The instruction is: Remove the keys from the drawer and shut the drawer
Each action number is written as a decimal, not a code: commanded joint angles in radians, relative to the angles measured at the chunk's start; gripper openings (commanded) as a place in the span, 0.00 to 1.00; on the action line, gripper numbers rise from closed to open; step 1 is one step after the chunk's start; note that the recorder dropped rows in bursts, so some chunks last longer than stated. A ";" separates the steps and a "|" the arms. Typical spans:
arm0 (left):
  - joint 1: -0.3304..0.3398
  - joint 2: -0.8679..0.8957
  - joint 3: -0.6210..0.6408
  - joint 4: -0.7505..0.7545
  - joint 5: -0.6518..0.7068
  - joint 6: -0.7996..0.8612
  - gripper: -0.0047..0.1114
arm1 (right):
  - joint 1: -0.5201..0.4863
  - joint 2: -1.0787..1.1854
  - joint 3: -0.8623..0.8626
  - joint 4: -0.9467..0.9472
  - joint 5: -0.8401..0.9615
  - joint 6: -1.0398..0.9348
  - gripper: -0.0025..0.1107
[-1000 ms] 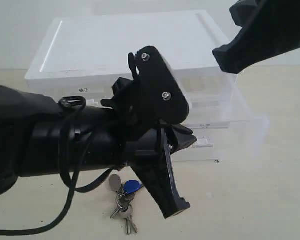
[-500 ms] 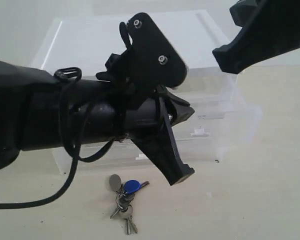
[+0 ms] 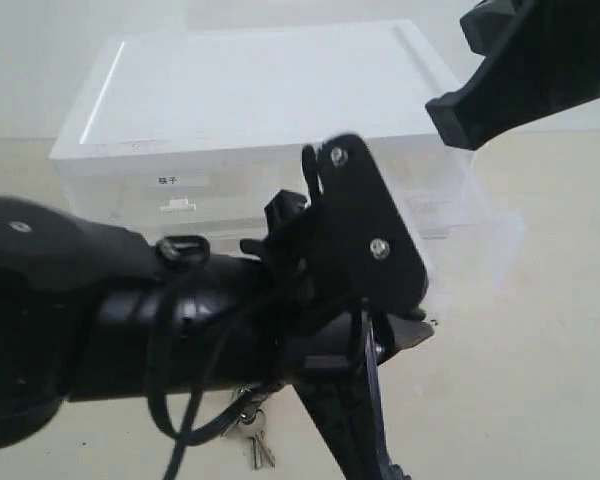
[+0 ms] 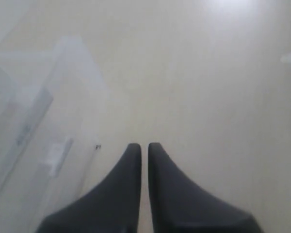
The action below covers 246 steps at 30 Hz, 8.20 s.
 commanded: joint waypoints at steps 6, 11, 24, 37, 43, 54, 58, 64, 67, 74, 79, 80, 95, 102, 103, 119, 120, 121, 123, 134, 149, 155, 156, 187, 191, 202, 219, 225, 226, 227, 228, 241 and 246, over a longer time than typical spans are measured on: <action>-0.003 0.111 0.000 0.082 -0.252 -0.027 0.08 | -0.002 -0.008 0.027 -0.015 -0.034 -0.005 0.02; -0.001 0.111 -0.013 0.236 -0.293 -0.187 0.08 | -0.002 -0.008 0.027 -0.017 -0.037 -0.005 0.02; 0.001 0.111 -0.025 0.510 -0.486 -0.507 0.08 | -0.002 -0.008 0.027 -0.017 -0.037 -0.003 0.02; 0.090 0.111 -0.025 0.579 -0.492 -0.654 0.08 | -0.002 -0.008 0.027 -0.020 -0.039 -0.003 0.02; 0.093 0.111 -0.025 0.664 -0.479 -0.761 0.08 | -0.002 -0.008 0.027 -0.020 -0.039 -0.003 0.02; 0.089 0.116 -0.016 0.783 -0.340 -0.808 0.08 | -0.002 -0.008 0.027 -0.020 -0.039 -0.003 0.02; 0.089 0.154 -0.016 0.777 -0.442 -0.813 0.08 | -0.002 -0.008 0.027 -0.020 -0.039 -0.003 0.02; 0.089 0.216 -0.016 0.775 -0.571 -0.834 0.08 | -0.002 -0.008 0.027 -0.020 -0.039 -0.003 0.02; 0.089 0.221 -0.016 0.775 -0.625 -0.853 0.08 | -0.002 -0.008 0.027 -0.024 -0.039 -0.003 0.02; 0.089 0.221 -0.016 0.772 -0.668 -0.890 0.08 | -0.002 -0.008 0.027 -0.024 -0.039 -0.003 0.02; 0.089 0.221 -0.016 0.772 -0.652 -0.890 0.08 | -0.002 -0.008 0.027 -0.024 -0.039 -0.003 0.02; 0.089 0.221 -0.016 0.770 -0.644 -0.890 0.08 | -0.002 -0.008 0.027 -0.024 -0.039 -0.003 0.02; 0.055 0.151 0.090 0.822 -0.615 -0.914 0.08 | -0.002 -0.008 0.027 -0.023 -0.031 -0.002 0.02; 0.055 0.200 0.112 0.977 -0.664 -1.100 0.08 | -0.002 -0.008 0.027 -0.023 -0.027 -0.002 0.02; 0.055 0.211 0.112 0.999 -0.695 -1.134 0.08 | -0.002 -0.008 0.027 -0.023 -0.025 -0.002 0.02; 0.146 0.273 0.093 1.094 -0.728 -1.275 0.08 | -0.002 -0.008 0.027 -0.025 -0.025 -0.002 0.02; 0.134 0.270 0.095 1.094 -0.725 -1.275 0.08 | -0.002 -0.008 0.027 -0.025 -0.025 -0.002 0.02; 0.126 0.270 0.099 1.094 -0.725 -1.275 0.08 | -0.002 -0.008 0.027 -0.025 -0.025 -0.002 0.02; 0.099 0.258 0.110 1.094 -0.725 -1.275 0.08 | -0.002 -0.008 0.027 -0.025 -0.025 -0.002 0.02; -0.044 -0.045 0.296 1.092 -0.761 -1.249 0.08 | -0.002 -0.108 0.027 -0.023 -0.016 -0.004 0.02; -0.061 -1.196 0.428 1.081 -0.214 -1.269 0.08 | -0.002 -1.017 0.269 -0.028 -0.012 -0.004 0.02; -0.061 -1.501 0.428 1.097 0.087 -1.269 0.08 | -0.002 -1.017 0.284 -0.023 0.185 -0.030 0.02; -0.061 -1.501 0.425 1.099 0.115 -1.267 0.08 | -0.002 -1.017 0.284 -0.021 0.182 -0.030 0.02; 0.104 -1.500 0.622 1.519 -0.018 -1.388 0.08 | -0.002 -1.017 0.284 0.030 0.179 0.075 0.02; 0.233 -1.500 0.714 1.597 -0.176 -1.586 0.08 | -0.002 -1.017 0.284 0.030 0.179 0.075 0.02; 0.642 -1.500 0.840 1.698 -0.368 -1.986 0.08 | -0.002 -1.017 0.284 0.030 0.186 0.075 0.02; 1.184 -1.501 0.840 1.728 -0.019 -2.012 0.08 | -0.002 -1.017 0.284 0.034 0.186 0.075 0.02; 1.184 -1.501 0.840 1.773 0.204 -2.012 0.08 | -0.002 -1.017 0.284 0.034 0.186 0.075 0.02; 1.184 -1.501 0.840 1.773 0.248 -2.012 0.08 | -0.002 -1.017 0.284 0.034 0.186 0.075 0.02; 1.184 -1.501 0.840 1.773 0.279 -2.012 0.08 | -0.002 -1.017 0.284 0.034 0.186 0.075 0.02; 1.184 -1.501 0.840 1.771 0.308 -2.012 0.08 | -0.002 -1.017 0.284 0.034 0.186 0.075 0.02; 1.184 -1.501 0.840 1.771 0.304 -2.012 0.08 | -0.002 -1.017 0.284 0.034 0.186 0.075 0.02; 1.184 -1.501 0.840 1.771 0.304 -2.012 0.08 | -0.002 -1.017 0.284 0.034 0.186 0.075 0.02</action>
